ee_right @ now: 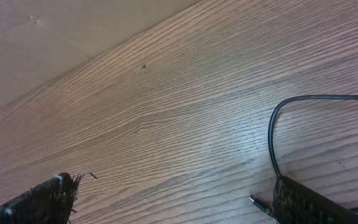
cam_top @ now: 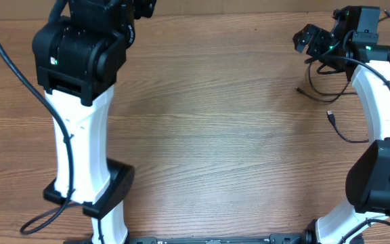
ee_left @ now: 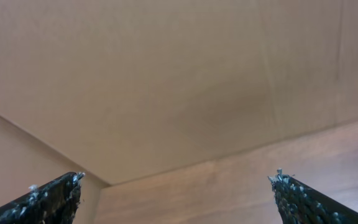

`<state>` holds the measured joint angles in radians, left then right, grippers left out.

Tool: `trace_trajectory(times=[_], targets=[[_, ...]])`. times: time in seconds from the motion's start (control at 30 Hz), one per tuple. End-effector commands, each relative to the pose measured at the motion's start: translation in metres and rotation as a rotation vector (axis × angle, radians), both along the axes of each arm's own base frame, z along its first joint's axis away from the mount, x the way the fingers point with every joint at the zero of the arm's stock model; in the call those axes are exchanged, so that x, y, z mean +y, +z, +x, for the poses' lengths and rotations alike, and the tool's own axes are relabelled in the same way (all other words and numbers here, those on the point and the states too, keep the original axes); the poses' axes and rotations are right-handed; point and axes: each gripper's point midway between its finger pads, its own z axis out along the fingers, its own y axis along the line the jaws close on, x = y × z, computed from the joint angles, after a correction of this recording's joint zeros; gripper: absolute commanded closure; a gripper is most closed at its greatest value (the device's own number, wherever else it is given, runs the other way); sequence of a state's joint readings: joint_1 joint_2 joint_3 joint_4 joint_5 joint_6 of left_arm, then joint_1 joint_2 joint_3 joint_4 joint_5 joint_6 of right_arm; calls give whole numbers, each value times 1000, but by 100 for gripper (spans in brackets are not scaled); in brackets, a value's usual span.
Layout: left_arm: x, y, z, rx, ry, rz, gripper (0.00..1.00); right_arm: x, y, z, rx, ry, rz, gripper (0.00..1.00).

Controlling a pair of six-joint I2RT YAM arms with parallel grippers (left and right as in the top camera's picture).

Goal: Untangle cables

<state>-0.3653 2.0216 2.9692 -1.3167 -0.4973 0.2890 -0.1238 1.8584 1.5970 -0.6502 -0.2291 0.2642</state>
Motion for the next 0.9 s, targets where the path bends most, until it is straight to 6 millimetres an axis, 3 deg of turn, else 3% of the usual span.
trace_trajectory(times=[0.0, 0.1, 0.13, 0.27, 0.37, 0.63, 0.77, 0.87], targets=[[24, 30, -34, -49, 22, 60, 0, 2, 16, 4, -38, 12, -5, 0], [49, 49, -66, -87, 113, 119, 0, 3, 16, 4, -37, 12, -5, 0], [55, 55, -87, -102, 125, 131, 1, 3, 16, 4, -36, 10, -2, 0], [61, 65, -129, -138, 131, 158, 0, 4, 13, 0, -18, 11, 1, 0], [54, 64, -153, -145, 102, 169, 0, 7, 7, -6, 16, 17, 12, 0], [0, 24, -165, -62, -90, 192, 0, 19, -7, -29, 131, 50, 75, 0], [0, 2, -163, 10, -65, 168, 0, 20, -13, -39, 176, 48, 81, 0], [0, -3, -153, 26, -30, 198, 0, 28, -12, -40, 173, 92, 101, 0]])
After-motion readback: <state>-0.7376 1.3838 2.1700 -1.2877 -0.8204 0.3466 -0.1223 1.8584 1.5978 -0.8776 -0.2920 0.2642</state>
